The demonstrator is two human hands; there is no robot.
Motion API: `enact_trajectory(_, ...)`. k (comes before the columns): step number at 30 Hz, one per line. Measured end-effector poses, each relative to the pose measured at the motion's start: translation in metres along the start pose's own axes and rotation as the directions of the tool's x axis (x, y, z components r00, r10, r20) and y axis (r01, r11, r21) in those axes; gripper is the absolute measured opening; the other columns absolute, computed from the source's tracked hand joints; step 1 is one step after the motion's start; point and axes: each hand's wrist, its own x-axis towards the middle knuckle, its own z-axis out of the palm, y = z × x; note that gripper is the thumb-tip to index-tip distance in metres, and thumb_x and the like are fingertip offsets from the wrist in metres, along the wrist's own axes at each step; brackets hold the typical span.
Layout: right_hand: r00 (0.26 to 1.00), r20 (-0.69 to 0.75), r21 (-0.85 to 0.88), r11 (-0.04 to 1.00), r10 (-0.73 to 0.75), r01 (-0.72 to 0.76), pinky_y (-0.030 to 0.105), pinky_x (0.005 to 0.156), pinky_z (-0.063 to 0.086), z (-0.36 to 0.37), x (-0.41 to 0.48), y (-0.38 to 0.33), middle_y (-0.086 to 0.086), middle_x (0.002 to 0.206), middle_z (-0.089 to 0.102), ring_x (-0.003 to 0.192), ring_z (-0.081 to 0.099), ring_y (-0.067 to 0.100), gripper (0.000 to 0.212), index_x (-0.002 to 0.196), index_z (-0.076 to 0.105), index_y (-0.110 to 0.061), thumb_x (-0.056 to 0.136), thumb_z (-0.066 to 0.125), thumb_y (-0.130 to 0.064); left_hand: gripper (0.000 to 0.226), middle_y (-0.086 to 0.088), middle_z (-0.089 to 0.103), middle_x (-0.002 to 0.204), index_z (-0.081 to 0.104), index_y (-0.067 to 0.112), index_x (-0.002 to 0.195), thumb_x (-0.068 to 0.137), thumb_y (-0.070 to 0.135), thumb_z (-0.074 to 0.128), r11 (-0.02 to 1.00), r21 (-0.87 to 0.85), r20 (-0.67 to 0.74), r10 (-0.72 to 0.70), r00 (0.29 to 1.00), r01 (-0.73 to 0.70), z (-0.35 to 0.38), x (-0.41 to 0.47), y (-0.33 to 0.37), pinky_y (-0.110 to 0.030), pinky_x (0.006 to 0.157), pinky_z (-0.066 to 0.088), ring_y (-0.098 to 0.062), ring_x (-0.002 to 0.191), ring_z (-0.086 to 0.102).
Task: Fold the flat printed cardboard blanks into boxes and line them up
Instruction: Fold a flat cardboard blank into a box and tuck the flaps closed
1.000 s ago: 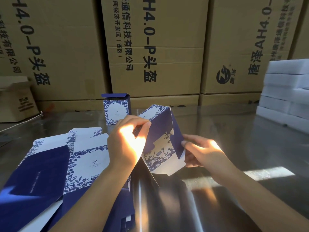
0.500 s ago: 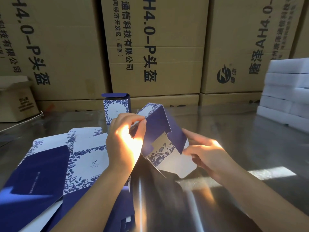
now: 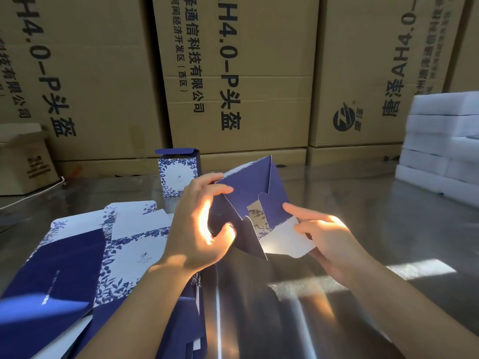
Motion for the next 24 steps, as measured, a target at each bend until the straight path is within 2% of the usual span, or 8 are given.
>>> enact_trajectory(2,1.000,0.011,-0.024,1.000,-0.006,0.007,0.014,0.057,0.048,0.000,-0.001,-0.001,0.001,0.090,0.067,0.072,0.058,0.010,0.048,0.111,0.071,-0.024,0.087,0.043,0.006,0.043,0.010,0.043,0.127,0.053,0.022,0.107,0.066,0.033,0.058,1.000,0.018,-0.007,-0.014,1.000,0.014,0.001,0.000,-0.001,-0.014,0.100,0.027,-0.003,0.121,0.039)
enact_trajectory(4,1.000,0.018,-0.072,0.997,-0.010,0.011,0.016,0.068,0.045,0.002,-0.003,-0.002,0.024,0.096,0.063,0.075,0.051,0.017,0.050,0.113,0.070,-0.026,0.086,0.043,0.006,0.041,0.009,0.044,0.126,0.052,0.019,0.103,0.066,0.035,0.061,1.000,0.020,-0.031,-0.021,0.999,0.022,0.001,0.000,-0.002,-0.015,0.098,0.029,-0.005,0.120,0.041)
enact_trajectory(6,0.999,0.033,-0.100,0.995,-0.016,0.020,0.025,0.080,0.040,0.002,-0.004,-0.003,0.036,0.118,0.049,0.082,0.046,0.023,0.051,0.109,0.071,-0.029,0.085,0.044,0.007,0.040,0.005,0.045,0.125,0.050,0.018,0.100,0.066,0.036,0.062,0.999,0.026,-0.053,-0.022,0.998,0.024,0.002,-0.001,-0.002,-0.018,0.097,0.031,-0.010,0.118,0.043)
enact_trajectory(9,0.996,0.080,-0.128,0.991,-0.027,0.037,0.030,0.089,0.048,0.001,-0.003,-0.002,0.015,0.110,0.068,0.097,0.062,0.025,0.053,0.105,0.070,-0.034,0.085,0.044,0.007,0.039,0.005,0.045,0.123,0.047,0.020,0.098,0.068,0.040,0.063,0.998,0.063,-0.091,-0.014,0.996,0.020,0.003,-0.001,0.000,-0.023,0.095,0.036,-0.013,0.114,0.045)
enact_trajectory(12,0.989,0.125,-0.160,0.982,-0.081,0.100,0.018,0.067,0.054,0.002,-0.003,-0.001,-0.010,0.101,0.073,0.092,0.068,0.009,0.057,0.110,0.066,-0.037,0.086,0.042,0.008,0.048,0.001,0.050,0.118,0.046,0.019,0.099,0.064,0.035,0.074,0.983,0.183,-0.148,0.021,0.989,0.007,0.005,0.001,0.003,-0.042,0.090,0.044,-0.018,0.107,0.049)
enact_trajectory(17,0.975,0.108,-0.441,0.870,-0.192,0.220,0.029,0.070,0.051,0.006,-0.003,0.007,0.010,0.105,0.065,0.092,0.061,0.029,0.060,0.109,0.063,-0.052,0.089,0.043,0.001,0.073,-0.008,0.055,0.114,0.045,0.021,0.116,0.057,0.021,0.089,0.933,0.359,-0.088,0.076,0.993,-0.040,0.001,0.008,0.003,-0.047,0.080,0.050,-0.024,0.098,0.051)
enact_trajectory(21,0.949,0.145,-0.521,0.793,-0.280,0.314,0.002,0.063,0.040,0.009,-0.006,0.009,-0.020,0.109,0.053,0.080,0.054,-0.005,0.057,0.102,0.059,-0.051,0.091,0.042,0.002,0.089,-0.004,0.045,0.127,0.035,0.026,0.131,0.058,0.026,0.087,0.888,0.447,0.079,0.081,0.994,-0.108,0.000,0.005,-0.001,-0.041,0.078,0.053,-0.029,0.101,0.053)
enact_trajectory(24,0.934,0.168,-0.523,0.775,-0.314,0.355,-0.001,0.066,0.036,0.012,-0.008,0.009,-0.026,0.111,0.046,0.085,0.048,-0.018,0.057,0.099,0.059,-0.048,0.091,0.042,0.005,0.095,0.000,0.029,0.138,0.030,0.029,0.137,0.060,0.028,0.086,0.854,0.490,0.125,0.127,0.984,-0.173,0.001,0.004,-0.003,-0.038,0.084,0.049,-0.025,0.106,0.049)
